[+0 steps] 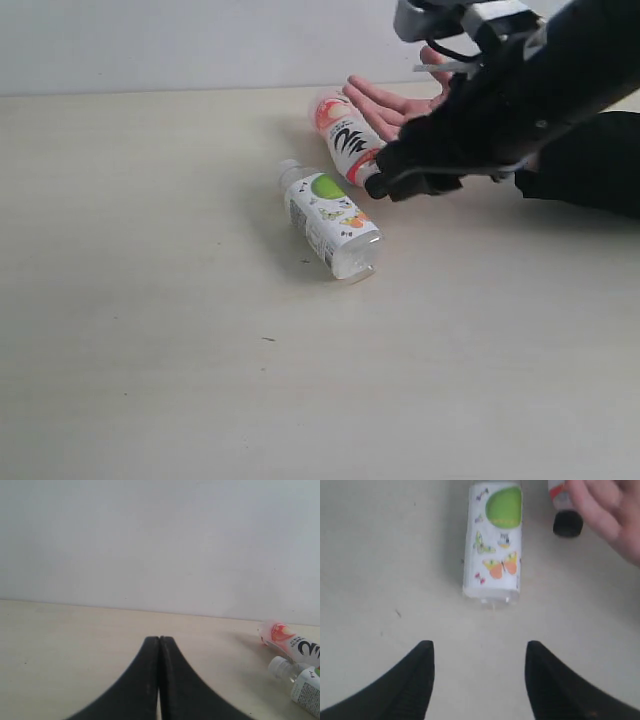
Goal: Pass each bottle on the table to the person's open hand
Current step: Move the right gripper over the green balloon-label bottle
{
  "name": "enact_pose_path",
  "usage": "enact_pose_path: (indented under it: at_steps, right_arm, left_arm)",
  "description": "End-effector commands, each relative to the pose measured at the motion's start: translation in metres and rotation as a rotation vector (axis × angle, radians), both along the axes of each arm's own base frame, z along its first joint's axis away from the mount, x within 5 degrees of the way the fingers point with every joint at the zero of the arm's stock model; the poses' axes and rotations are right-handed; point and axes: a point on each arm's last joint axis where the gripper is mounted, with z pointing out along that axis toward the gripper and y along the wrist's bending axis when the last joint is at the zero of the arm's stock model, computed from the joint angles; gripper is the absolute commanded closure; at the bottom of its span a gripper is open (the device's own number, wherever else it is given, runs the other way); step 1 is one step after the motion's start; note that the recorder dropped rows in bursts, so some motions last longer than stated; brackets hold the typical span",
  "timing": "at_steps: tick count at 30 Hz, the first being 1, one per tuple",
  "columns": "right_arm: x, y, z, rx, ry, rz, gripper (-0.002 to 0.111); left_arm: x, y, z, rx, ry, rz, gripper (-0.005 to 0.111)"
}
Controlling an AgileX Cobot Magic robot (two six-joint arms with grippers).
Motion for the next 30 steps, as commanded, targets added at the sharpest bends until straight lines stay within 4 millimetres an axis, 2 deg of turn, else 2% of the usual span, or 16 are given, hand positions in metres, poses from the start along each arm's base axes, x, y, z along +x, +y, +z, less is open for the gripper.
enact_pose_path:
  at_steps: [1,4,8,12,15,19,25,30]
  right_arm:
    - [0.029,0.016,-0.001,0.081,-0.095,-0.055,0.051]
    - [0.038,0.022,-0.006,0.127,-0.100,-0.077,0.051]
    - [0.047,0.036,-0.010,0.088,-0.023,-0.011,0.042]
    - [0.054,0.058,-0.013,0.009,0.031,0.081,0.037]
    - [0.065,0.071,-0.021,-0.108,0.035,0.056,0.035]
    - [0.077,0.078,-0.038,-0.241,0.057,0.010,0.034]
    - [0.085,0.084,-0.066,-0.274,0.122,0.003,0.034]
    - [0.089,0.088,-0.080,-0.276,0.125,0.005,0.034]
  left_arm:
    - [-0.001,0.000,0.000,0.000,-0.005,0.001,0.107]
    - [-0.001,0.000,0.000,0.000,-0.005,0.001,0.107]
    - [-0.001,0.000,0.000,0.000,-0.005,-0.006,0.107]
    - [-0.001,-0.001,0.000,0.000,-0.005,-0.010,0.107]
    - [-0.001,-0.001,0.000,0.000,-0.005,-0.010,0.107]
    - [-0.001,-0.001,0.000,0.000,-0.005,-0.010,0.107]
    - [-0.001,-0.001,0.000,0.000,-0.005,-0.010,0.107]
    - [-0.001,-0.001,0.000,0.000,-0.005,-0.010,0.107]
